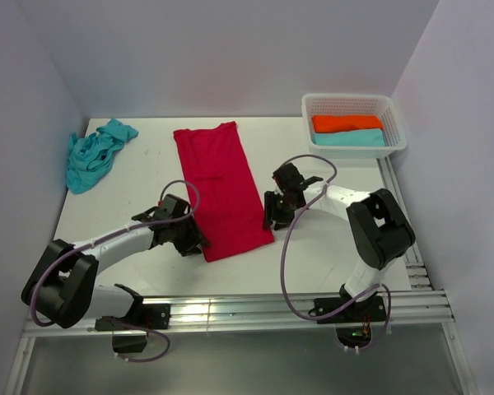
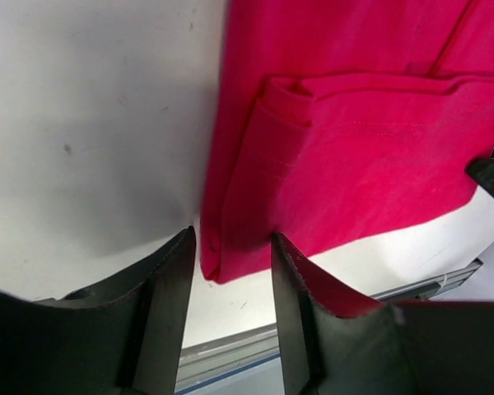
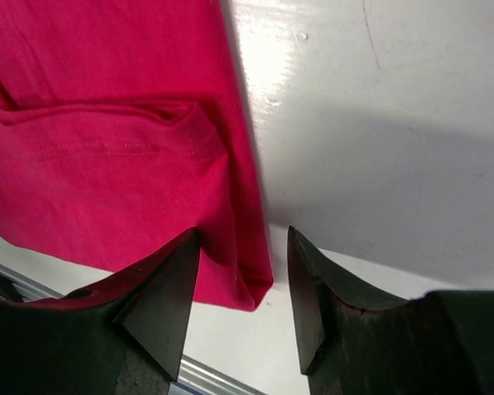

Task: Roll the t-shirts
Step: Roll the tshirt

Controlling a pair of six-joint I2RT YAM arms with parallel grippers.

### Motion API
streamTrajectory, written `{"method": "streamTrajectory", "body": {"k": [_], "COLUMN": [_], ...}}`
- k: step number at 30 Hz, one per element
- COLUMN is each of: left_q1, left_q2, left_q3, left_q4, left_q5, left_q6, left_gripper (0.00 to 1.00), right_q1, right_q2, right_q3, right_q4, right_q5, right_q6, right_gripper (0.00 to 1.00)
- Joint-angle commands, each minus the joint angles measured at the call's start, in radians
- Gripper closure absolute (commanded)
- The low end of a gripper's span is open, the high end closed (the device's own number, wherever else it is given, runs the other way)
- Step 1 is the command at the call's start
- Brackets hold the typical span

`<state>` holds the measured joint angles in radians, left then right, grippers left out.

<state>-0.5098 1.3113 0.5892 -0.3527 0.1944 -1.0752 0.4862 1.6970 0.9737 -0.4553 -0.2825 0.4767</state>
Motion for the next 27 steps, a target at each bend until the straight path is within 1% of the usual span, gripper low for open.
{"method": "streamTrajectory", "body": {"k": [1, 4, 6, 7, 8, 12, 13, 15, 16, 21, 25, 27], "left_q1": [-0.009, -0.01, -0.01, -0.009, -0.01, -0.01, -0.009, -0.01, -0.01, -0.036, -0.076, -0.088], "left_q2": [0.031, 0.074, 0.092, 0.101, 0.106, 0.121, 0.123, 0.121, 0.121, 0.102, 0.051, 0.002], "left_q3": [0.017, 0.026, 0.026, 0.026, 0.026, 0.023, 0.021, 0.018, 0.017, -0.002, -0.028, -0.058], "left_q4": [0.051, 0.049, 0.052, 0.054, 0.055, 0.063, 0.061, 0.06, 0.052, 0.061, 0.046, 0.026], "left_q5": [-0.022, -0.026, -0.038, -0.041, -0.042, -0.036, -0.038, -0.039, -0.041, -0.039, -0.042, -0.049], "left_q6": [0.004, 0.003, 0.004, 0.004, 0.006, 0.015, 0.02, 0.035, 0.041, 0.055, 0.047, 0.037], "left_gripper": [0.54, 0.56, 0.57, 0.57, 0.57, 0.59, 0.6, 0.61, 0.61, 0.63, 0.61, 0.6], "right_q1": [-0.005, -0.005, -0.005, -0.003, -0.003, 0.015, 0.02, 0.02, 0.02, 0.019, 0.02, 0.023], "right_q2": [0.015, 0.042, 0.053, 0.058, 0.061, 0.062, 0.061, 0.055, 0.052, -0.028, -0.141, -0.177], "right_q3": [0.013, 0.032, 0.033, 0.033, 0.033, 0.023, 0.011, -0.007, -0.026, -0.131, -0.266, -0.309], "right_q4": [0.058, 0.052, 0.056, 0.058, 0.06, 0.049, 0.052, 0.064, 0.073, 0.119, 0.161, 0.165], "right_q5": [0.009, 0.025, 0.026, 0.026, 0.026, 0.058, 0.055, 0.039, 0.034, 0.02, 0.002, 0.002], "right_q6": [-0.001, -0.004, -0.003, -0.001, -0.001, 0.0, 0.003, 0.016, 0.02, 0.085, 0.146, 0.171], "right_gripper": [0.48, 0.5, 0.55, 0.61, 0.63, 0.76, 0.85, 0.92, 0.99, 1.0, 1.0, 1.0]}}
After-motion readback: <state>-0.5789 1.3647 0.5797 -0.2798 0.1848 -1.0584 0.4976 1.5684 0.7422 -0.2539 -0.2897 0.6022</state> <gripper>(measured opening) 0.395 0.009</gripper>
